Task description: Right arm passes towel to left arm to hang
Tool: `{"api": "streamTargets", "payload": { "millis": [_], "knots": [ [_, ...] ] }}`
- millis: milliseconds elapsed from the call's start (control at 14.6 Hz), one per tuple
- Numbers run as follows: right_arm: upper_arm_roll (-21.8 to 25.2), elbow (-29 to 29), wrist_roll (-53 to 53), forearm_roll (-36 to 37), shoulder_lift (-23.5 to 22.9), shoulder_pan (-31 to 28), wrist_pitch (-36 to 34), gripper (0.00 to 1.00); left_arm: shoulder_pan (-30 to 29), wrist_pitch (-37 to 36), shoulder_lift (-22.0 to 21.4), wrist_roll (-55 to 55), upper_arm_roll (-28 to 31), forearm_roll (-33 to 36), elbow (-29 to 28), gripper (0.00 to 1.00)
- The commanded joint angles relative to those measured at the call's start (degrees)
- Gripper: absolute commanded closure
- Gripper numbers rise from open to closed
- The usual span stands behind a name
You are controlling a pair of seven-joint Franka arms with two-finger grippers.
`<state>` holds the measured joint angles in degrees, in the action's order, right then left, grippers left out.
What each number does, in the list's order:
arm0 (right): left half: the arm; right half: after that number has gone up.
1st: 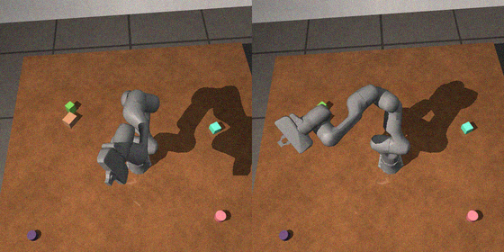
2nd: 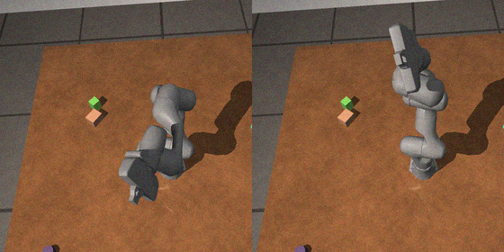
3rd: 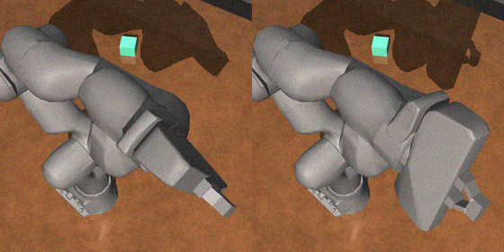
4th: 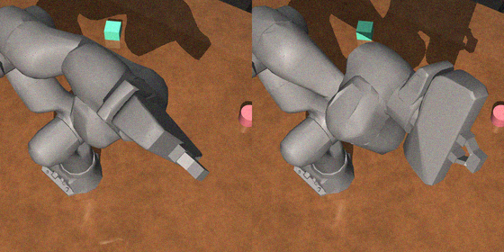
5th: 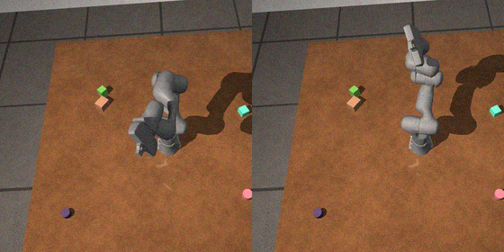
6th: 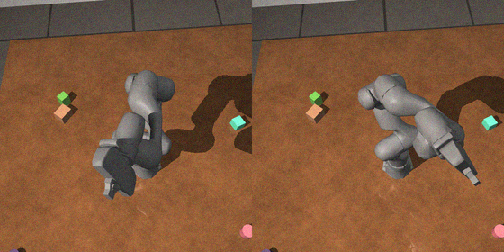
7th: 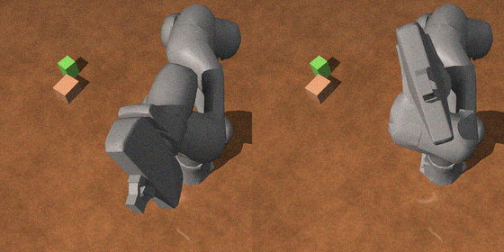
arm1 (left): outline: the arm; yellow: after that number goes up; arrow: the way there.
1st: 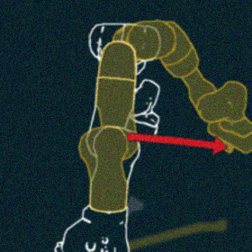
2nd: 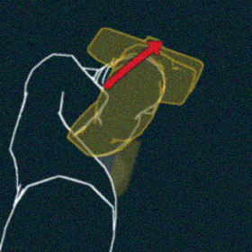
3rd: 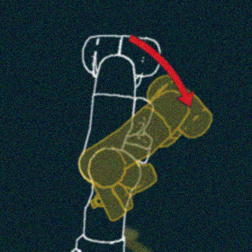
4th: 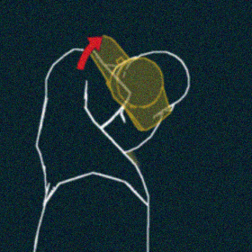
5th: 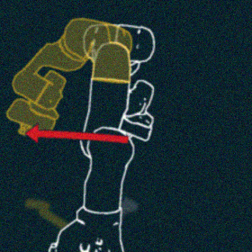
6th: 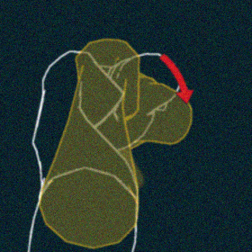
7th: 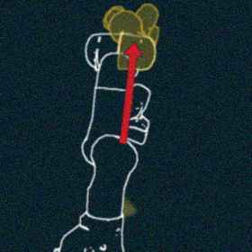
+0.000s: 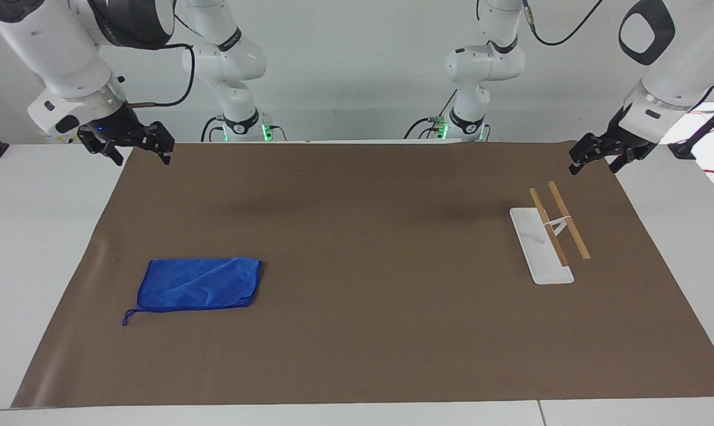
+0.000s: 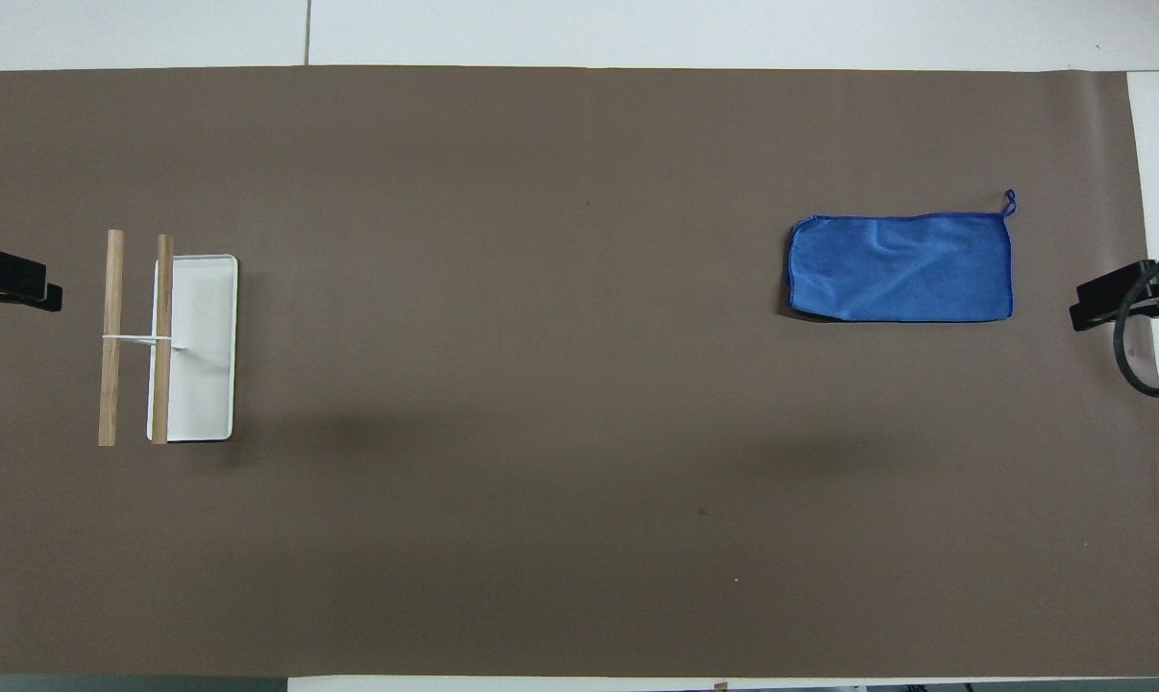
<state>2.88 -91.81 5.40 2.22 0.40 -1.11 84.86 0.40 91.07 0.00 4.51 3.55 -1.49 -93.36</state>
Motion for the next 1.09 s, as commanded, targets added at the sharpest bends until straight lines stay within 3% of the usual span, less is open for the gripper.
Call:
{"api": "streamTargets", "payload": {
  "millis": [0, 479, 616, 1026],
  "knots": [
    [-0.5, -0.6, -1.1, 0.2, 0.7, -0.3, 0.5, 0.0, 0.0, 0.2, -1.5, 0.5, -0.2, 1.1, -1.6, 0.0],
    [-1.3, -1.3, -0.5, 0.1, 0.9, 0.6, 1.9, 0.0, 0.0, 0.2, -1.5, 0.5, -0.2, 1.1, -1.6, 0.0],
    [-1.2, -1.3, -0.3, -4.6, 0.1, 0.8, 7.4, 0.0, 0.0, 0.3, -1.5, 0.5, -0.2, 1.1, -1.6, 0.0],
    [-1.5, -1.5, -0.7, -4.0, -15.2, 1.5, 24.7, 0.0, 0.0, 0.3, -1.5, 0.5, -0.1, 1.1, -1.6, 0.0]
  ]
}}
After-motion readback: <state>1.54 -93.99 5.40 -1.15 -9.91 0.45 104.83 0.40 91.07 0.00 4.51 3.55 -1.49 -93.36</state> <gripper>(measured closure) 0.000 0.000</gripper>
